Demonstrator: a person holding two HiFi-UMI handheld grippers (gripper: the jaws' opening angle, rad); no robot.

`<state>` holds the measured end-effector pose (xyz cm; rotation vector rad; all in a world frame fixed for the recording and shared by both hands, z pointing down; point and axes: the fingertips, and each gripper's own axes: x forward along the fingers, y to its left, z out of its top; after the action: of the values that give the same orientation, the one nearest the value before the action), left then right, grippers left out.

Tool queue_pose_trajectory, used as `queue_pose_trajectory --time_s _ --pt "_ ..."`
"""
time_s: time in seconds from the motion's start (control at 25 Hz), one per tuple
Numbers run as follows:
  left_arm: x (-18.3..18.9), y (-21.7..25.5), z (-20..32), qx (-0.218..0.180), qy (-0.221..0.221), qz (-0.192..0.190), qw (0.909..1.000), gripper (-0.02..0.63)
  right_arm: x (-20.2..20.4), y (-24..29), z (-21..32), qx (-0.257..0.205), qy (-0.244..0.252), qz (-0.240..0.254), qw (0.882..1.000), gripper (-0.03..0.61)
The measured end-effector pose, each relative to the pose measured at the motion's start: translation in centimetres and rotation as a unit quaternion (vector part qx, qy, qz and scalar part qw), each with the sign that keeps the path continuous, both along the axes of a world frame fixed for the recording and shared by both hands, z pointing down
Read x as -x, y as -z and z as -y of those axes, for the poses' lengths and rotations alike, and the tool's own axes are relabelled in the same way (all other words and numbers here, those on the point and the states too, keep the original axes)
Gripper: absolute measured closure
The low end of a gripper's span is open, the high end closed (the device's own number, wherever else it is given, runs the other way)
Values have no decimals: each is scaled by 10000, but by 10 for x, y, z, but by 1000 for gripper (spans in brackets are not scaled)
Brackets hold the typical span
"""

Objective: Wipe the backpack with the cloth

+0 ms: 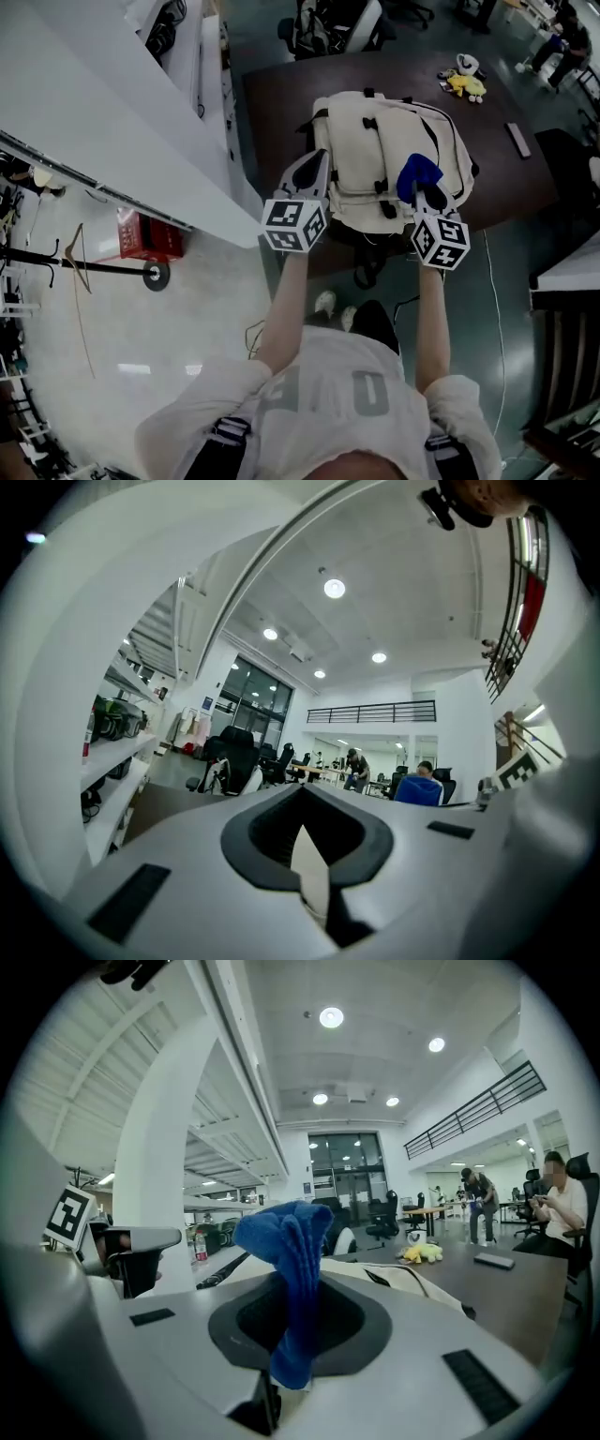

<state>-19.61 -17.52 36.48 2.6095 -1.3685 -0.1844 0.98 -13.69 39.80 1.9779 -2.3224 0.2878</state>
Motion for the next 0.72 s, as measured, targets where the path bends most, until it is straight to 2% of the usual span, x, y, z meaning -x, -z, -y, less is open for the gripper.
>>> queue_pose_trajectory --time_s 0.12,0.28,0.44,0.6,0.72 --pt "-3 -4 -3 76 286 109 9995 609 3 -5 13 67 337 120 9993 537" --pt "2 -5 -2 164 920 158 9955 609 9 -4 35 100 868 291 9957 536" --pt "-3 -4 -5 170 1377 77 9903 609 14 0 56 112 1500 -197 9884 536" --pt "3 -6 2 122 1569 104 9875 610 33 15 84 -18 1900 -369 9811 537" --pt "1 -14 18 132 1555 156 9876 609 45 34 115 -241 2088 -692 9752 535"
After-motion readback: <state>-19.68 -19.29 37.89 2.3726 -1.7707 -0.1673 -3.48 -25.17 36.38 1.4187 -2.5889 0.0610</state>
